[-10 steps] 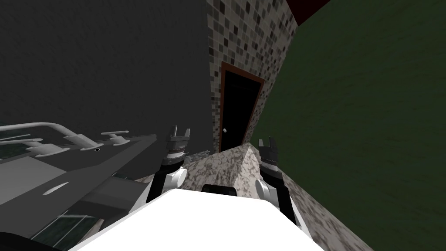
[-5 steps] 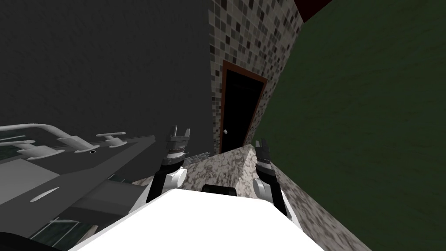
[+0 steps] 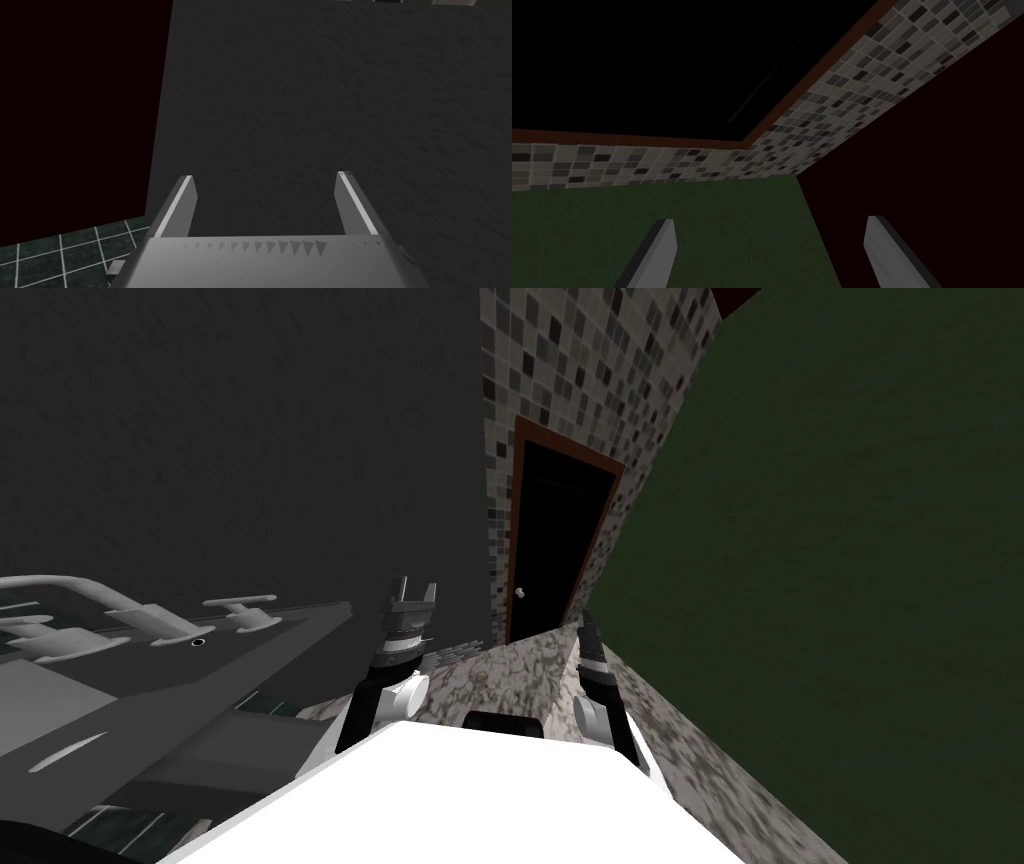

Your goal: Pull the door open

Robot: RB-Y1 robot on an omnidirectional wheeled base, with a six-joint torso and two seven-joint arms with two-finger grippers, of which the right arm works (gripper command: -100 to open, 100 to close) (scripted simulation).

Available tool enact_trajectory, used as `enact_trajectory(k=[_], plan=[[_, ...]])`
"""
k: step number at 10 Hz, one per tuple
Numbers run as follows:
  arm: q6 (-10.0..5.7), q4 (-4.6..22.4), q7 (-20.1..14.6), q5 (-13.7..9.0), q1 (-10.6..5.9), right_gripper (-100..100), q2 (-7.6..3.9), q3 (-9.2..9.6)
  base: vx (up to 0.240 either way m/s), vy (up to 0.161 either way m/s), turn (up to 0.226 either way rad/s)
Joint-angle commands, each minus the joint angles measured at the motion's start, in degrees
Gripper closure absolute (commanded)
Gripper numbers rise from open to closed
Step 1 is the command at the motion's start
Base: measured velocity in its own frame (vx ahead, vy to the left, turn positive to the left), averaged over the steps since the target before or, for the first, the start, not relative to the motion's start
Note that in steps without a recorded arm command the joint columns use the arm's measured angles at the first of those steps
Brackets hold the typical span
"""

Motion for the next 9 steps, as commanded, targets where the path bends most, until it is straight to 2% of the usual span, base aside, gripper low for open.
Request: enact_trajectory(k=[1,2,3,5,6,9], plan=[[-0.72,2.63,2.86,0.65,-0.38,-100,-0.20,0.68,0.107,-0.011,0.040],[-1.00,4.42,4.60,1.04,-0.94,-100,-0.32,1.00,0.090,-0.003,0.037],[-1.00,4.42,5.08,1.04,-0.94,-100,-0.32,1.00,0.056,0.003,0.008],[-1.57,8.06,8.54,1.82,-2.07,-100,-0.54,1.67,0.071,0.000,0.035],[-1.57,8.06,8.72,1.82,-2.07,-100,-0.54,1.67,0.061,0.007,0.014],[-2.48,13.62,13.97,3.06,-3.84,-100,-0.79,2.70,0.076,0.000,0.034]])
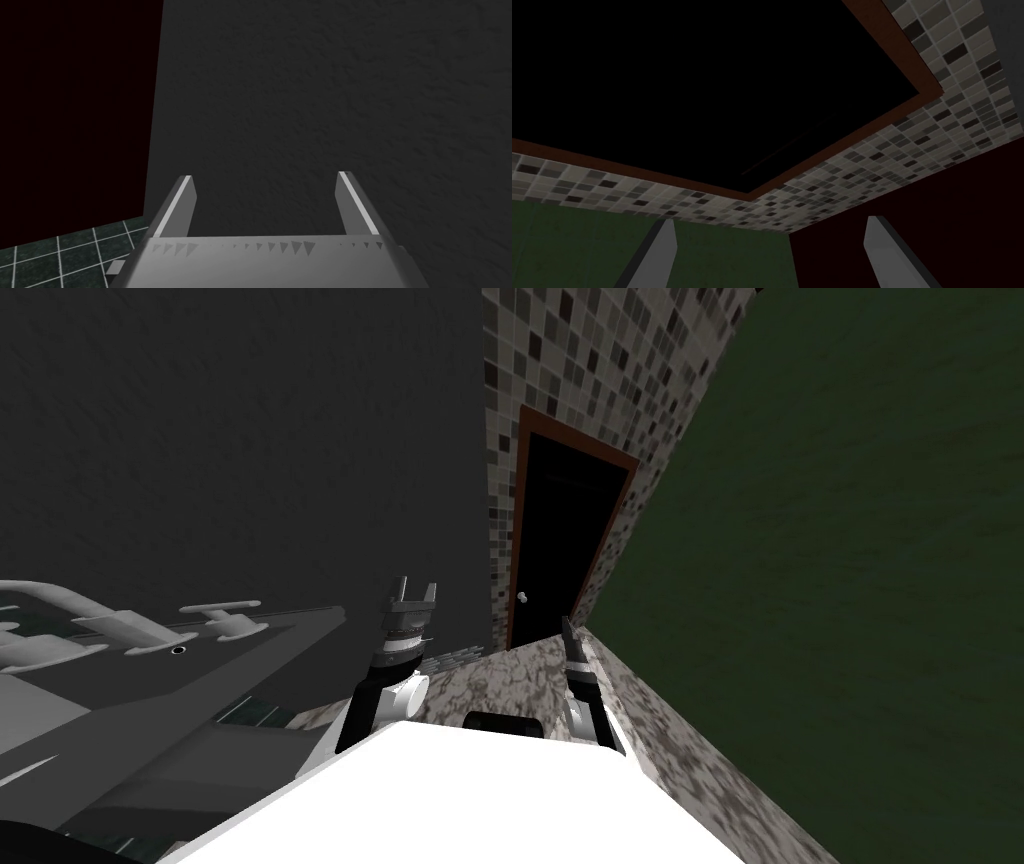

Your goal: Pull the door open

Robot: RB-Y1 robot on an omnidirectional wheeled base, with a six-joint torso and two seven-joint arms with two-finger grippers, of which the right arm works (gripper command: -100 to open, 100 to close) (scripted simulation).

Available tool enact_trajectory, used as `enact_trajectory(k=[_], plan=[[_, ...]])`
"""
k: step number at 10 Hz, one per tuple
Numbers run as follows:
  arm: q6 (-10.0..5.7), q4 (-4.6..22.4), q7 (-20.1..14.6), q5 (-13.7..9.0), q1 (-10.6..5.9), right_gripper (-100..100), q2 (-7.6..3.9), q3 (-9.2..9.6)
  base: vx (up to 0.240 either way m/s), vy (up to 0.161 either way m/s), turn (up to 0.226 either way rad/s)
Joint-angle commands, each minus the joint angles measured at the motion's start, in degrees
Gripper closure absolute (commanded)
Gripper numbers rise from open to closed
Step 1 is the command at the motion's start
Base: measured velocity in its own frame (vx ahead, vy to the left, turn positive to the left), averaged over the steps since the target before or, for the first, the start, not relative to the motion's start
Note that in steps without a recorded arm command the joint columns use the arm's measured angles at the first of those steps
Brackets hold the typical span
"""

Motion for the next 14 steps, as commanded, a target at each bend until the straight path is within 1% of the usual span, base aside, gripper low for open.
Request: enact_trajectory(k=[1,2,4,5,9,10,11,14], plan=[[-0.44,2.86,2.86,0.65,-0.92,-100,-0.19,0.53,0.110,-0.001,0.047],[-0.44,3.03,3.30,0.65,-0.92,-100,-0.19,0.53,0.069,0.001,0.010],[-1.06,6.89,6.79,1.50,-2.14,-100,-0.29,1.24,0.066,-0.008,0.033],[-1.06,6.95,6.99,1.50,-2.14,-100,-0.29,1.24,0.059,-0.002,0.014],[-2.30,14.69,14.06,3.20,-4.56,-100,-0.37,2.67,0.081,-0.006,0.032],[-2.61,16.10,15.85,3.61,-5.15,-100,-0.36,3.02,0.106,-0.009,0.039],[-2.61,16.69,16.22,3.61,-5.15,-100,-0.36,3.02,0.072,-0.011,0.012],[-3.52,22.29,21.35,4.85,-6.91,-100,-0.29,4.06,0.078,-0.011,0.028]])
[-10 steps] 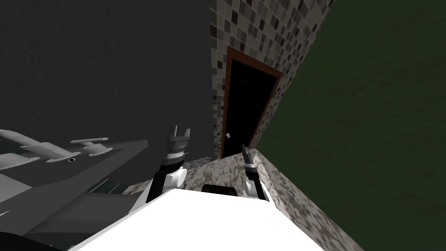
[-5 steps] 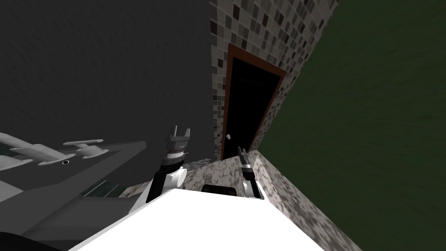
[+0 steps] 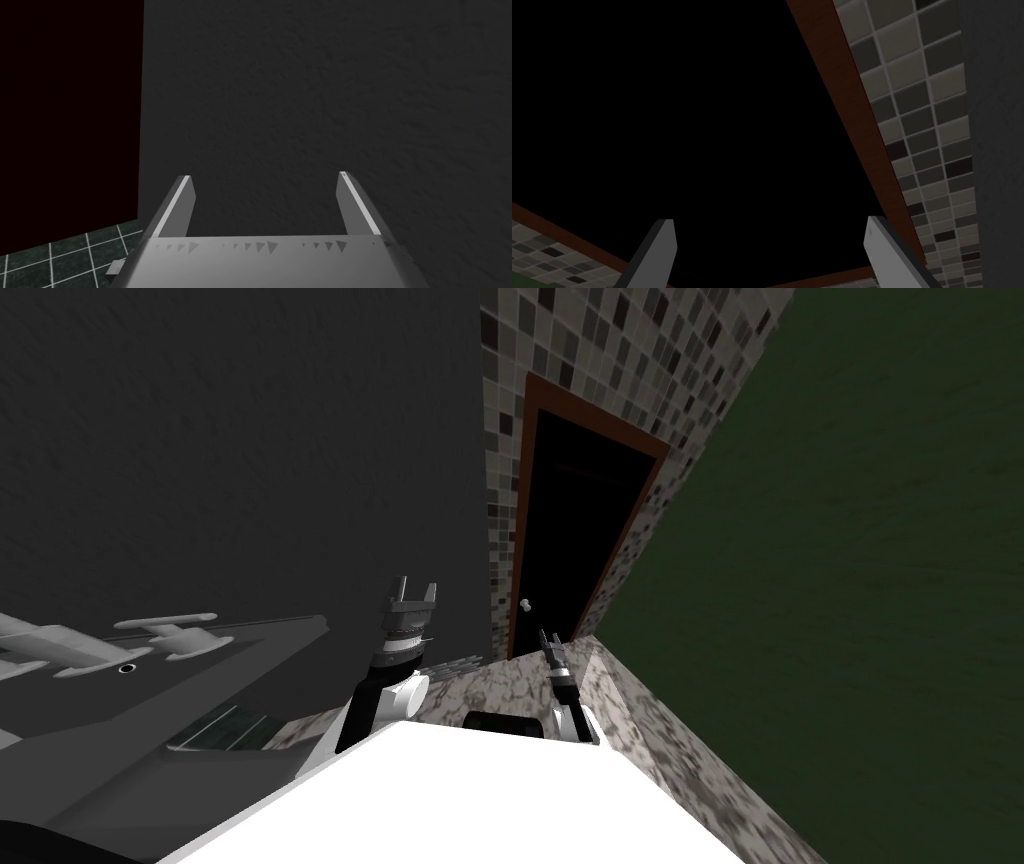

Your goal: Pull the door open

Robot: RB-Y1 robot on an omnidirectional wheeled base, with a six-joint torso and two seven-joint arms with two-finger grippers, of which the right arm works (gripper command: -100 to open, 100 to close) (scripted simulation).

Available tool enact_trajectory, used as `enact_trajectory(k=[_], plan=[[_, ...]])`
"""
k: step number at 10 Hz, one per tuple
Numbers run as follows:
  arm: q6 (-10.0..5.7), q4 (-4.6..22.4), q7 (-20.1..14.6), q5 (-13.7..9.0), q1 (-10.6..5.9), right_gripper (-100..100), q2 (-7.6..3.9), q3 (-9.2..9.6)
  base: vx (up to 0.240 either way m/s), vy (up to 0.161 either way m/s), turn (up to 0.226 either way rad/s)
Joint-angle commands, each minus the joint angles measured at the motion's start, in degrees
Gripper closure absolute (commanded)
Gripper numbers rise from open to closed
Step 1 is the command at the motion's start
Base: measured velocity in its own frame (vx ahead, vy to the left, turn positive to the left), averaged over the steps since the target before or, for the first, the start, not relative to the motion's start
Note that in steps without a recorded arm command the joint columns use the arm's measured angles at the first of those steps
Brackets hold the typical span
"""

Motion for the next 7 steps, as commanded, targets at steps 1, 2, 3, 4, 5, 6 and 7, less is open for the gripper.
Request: enact_trajectory(k=[1,2,3,4,5,6,7], plan=[[-0.22,1.33,1.63,0.29,-0.31,-100,0.07,0.25,0.060,-0.011,0.010],[-0.50,3.11,3.44,0.67,-0.86,-100,0.12,0.58,0.048,-0.017,0.014],[-0.79,4.90,5.24,1.06,-1.41,-100,0.18,0.90,0.067,-0.015,0.028],[-0.79,4.90,5.24,1.06,-1.41,-100,0.18,0.90,0.053,-0.015,0.011],[-1.07,6.68,7.05,1.45,-1.96,-100,0.23,1.23,0.066,-0.016,0.020],[-1.34,8.39,8.83,1.82,-2.49,-100,0.30,1.54,0.084,-0.020,0.024],[-1.60,10.01,10.43,2.17,-2.99,-100,0.38,1.84,0.092,-0.026,0.023]])
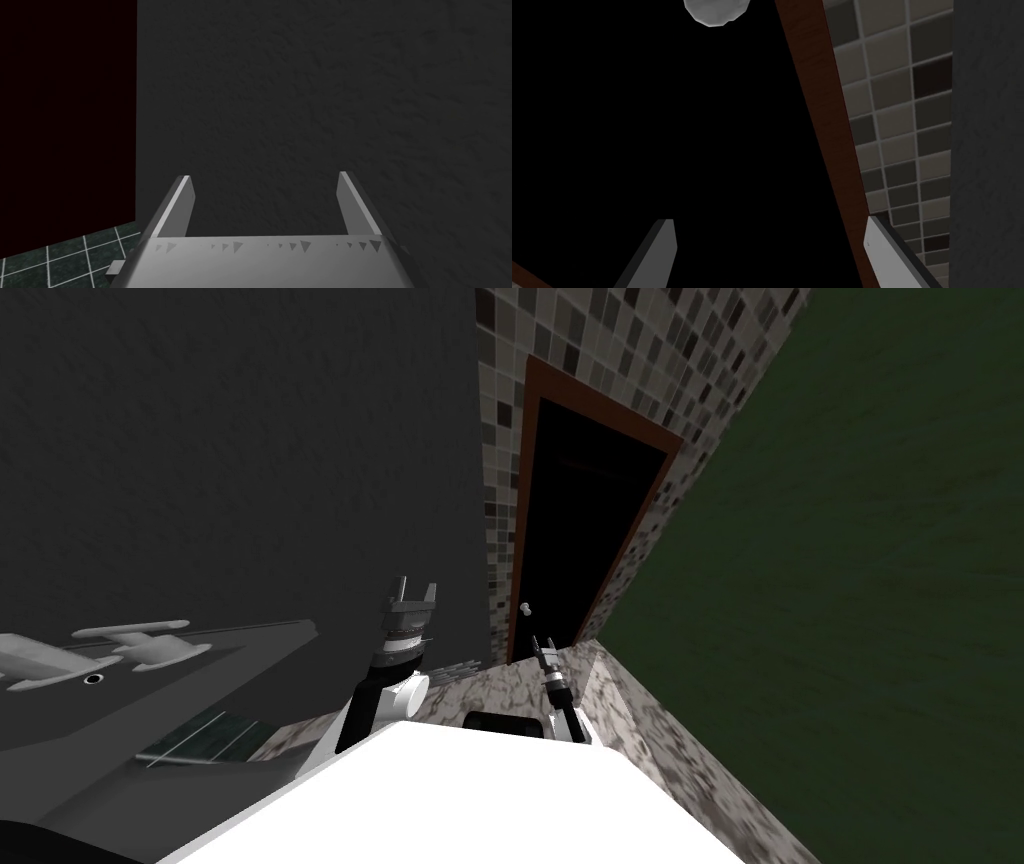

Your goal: Pull the door open

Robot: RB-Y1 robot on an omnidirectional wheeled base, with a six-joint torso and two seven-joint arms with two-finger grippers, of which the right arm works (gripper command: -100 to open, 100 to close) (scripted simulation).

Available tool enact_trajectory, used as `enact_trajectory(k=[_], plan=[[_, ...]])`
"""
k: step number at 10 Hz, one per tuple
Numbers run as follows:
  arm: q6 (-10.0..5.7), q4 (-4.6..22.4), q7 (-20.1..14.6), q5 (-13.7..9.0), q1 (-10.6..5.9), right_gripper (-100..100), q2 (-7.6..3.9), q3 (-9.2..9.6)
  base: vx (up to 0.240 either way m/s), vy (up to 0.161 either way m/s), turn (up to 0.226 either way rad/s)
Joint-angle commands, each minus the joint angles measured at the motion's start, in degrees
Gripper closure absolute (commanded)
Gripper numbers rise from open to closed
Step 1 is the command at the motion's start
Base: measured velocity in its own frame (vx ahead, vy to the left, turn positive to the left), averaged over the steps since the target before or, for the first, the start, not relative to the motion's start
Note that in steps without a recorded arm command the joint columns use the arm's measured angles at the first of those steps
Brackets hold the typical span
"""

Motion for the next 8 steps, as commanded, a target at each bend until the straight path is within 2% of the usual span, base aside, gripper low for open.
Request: enact_trajectory(k=[1,2,3,8], plan=[[-0.47,2.84,2.86,0.56,-0.98,-100,0.15,0.44,0.095,-0.033,0.016],[-0.73,4.42,4.43,0.91,-1.48,-100,0.23,0.73,0.094,-0.040,0.022],[-0.73,4.46,4.81,0.91,-1.48,-100,0.23,0.73,0.067,-0.020,0.010],[-1.79,11.11,12.23,2.35,-3.52,-100,0.71,1.94,0.082,-0.031,0.008]])
